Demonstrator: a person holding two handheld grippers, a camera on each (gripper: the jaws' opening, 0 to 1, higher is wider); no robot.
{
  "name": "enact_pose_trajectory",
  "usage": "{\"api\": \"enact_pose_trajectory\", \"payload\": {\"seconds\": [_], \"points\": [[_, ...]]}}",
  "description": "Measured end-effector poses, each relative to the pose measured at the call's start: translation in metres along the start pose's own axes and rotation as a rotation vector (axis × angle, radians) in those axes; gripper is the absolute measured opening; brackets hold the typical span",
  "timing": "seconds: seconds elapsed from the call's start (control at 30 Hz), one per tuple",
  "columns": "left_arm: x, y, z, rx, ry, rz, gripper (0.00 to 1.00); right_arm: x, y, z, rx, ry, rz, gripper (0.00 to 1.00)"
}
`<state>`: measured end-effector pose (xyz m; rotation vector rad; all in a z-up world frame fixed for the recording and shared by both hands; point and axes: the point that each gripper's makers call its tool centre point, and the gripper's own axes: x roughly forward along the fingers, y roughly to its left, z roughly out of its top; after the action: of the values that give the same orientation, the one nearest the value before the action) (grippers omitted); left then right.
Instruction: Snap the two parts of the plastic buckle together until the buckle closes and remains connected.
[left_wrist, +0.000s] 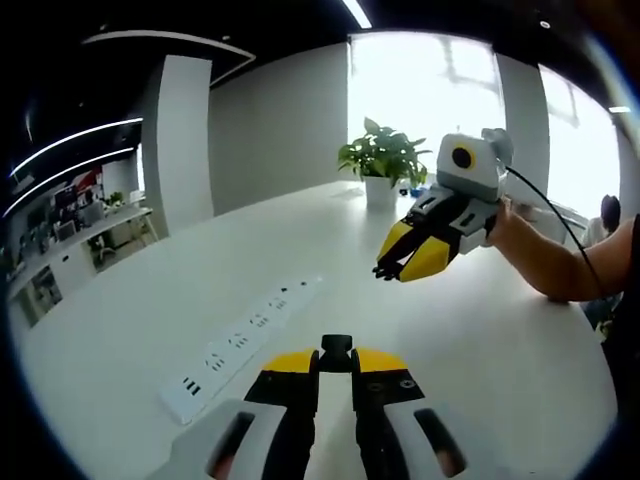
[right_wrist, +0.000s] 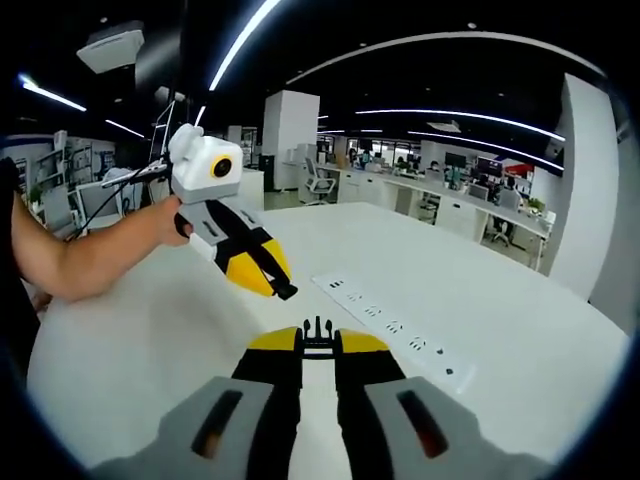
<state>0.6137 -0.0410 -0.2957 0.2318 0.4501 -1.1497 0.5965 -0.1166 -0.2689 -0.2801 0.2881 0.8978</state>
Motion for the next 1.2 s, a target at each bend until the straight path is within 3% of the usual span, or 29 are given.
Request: {"api": "enact_pose_trajectory", "payload": {"seconds": [0.33, 0.6, 1.2], "points": [[0.0, 0.002, 0.002, 0.008, -0.003, 0.018, 0.11, 0.0, 0.002, -0.002, 0.005, 0.013, -0.006, 0.1], [0.0, 0.003, -0.006, 0.02, 0.006, 0.051, 0.11, 0.0, 0.0, -0.003, 0.012, 0.015, -0.026, 0.11], [-0.005, -0.01, -0.012, 0.004, -0.003, 0.057, 0.11, -0.01, 0.001, -0.007, 0.026, 0.0, -0.086, 0.11]]}}
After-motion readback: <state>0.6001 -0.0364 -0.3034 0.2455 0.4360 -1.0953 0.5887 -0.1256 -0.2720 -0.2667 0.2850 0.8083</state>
